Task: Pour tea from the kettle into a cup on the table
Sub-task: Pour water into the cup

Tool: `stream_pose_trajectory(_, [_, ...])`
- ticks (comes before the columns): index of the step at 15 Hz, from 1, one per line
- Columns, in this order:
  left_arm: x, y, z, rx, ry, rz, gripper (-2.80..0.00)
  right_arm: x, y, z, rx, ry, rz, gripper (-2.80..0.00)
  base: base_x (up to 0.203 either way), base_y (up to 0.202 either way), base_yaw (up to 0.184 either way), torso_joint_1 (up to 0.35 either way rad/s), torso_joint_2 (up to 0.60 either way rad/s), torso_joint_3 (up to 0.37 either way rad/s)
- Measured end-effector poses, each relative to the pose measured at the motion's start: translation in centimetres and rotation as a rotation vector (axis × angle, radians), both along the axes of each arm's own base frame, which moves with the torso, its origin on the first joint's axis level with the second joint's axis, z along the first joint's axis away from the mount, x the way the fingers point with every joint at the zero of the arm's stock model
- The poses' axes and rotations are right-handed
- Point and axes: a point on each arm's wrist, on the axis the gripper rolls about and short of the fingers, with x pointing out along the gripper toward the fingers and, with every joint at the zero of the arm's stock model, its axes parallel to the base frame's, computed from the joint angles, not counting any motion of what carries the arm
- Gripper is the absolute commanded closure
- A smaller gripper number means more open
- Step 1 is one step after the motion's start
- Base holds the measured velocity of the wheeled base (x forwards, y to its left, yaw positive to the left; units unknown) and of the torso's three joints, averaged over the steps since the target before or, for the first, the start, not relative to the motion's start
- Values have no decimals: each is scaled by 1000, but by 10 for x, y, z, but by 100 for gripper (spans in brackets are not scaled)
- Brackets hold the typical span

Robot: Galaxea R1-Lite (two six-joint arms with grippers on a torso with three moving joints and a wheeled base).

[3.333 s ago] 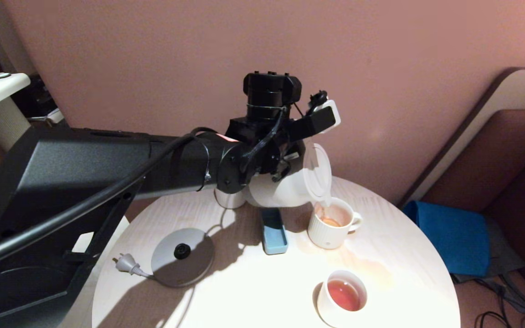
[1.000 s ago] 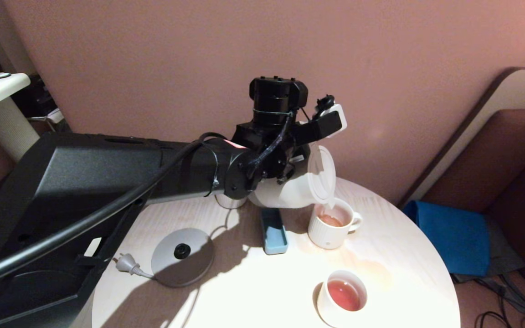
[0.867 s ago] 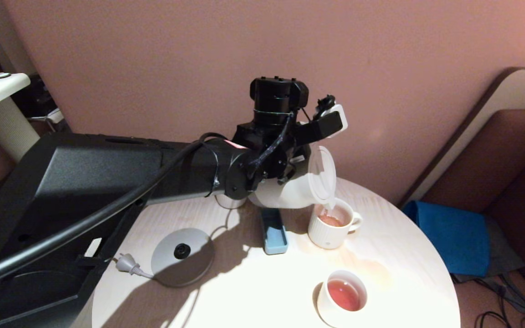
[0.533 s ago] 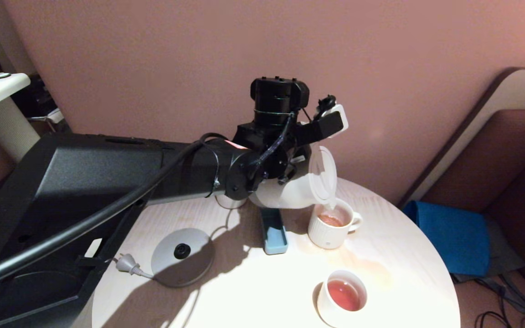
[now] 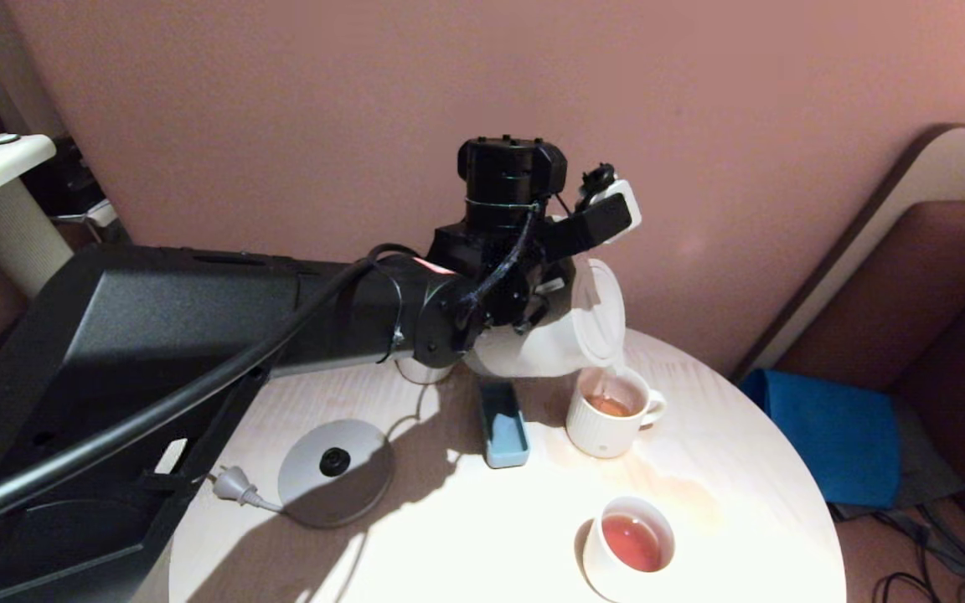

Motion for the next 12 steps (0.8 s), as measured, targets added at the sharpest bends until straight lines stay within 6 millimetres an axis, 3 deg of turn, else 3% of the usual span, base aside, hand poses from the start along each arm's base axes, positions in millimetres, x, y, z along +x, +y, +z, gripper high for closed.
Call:
stream_pose_trajectory(8, [-2,4,6,-189,73,0,0,0,0,0,0,0,0,0,0,0,0,0,0,0])
stream_pose_trajectory(12, [6,25,18,-345,105,34,0,0,0,0,0,0,0,0,0,0,0,0,0,0])
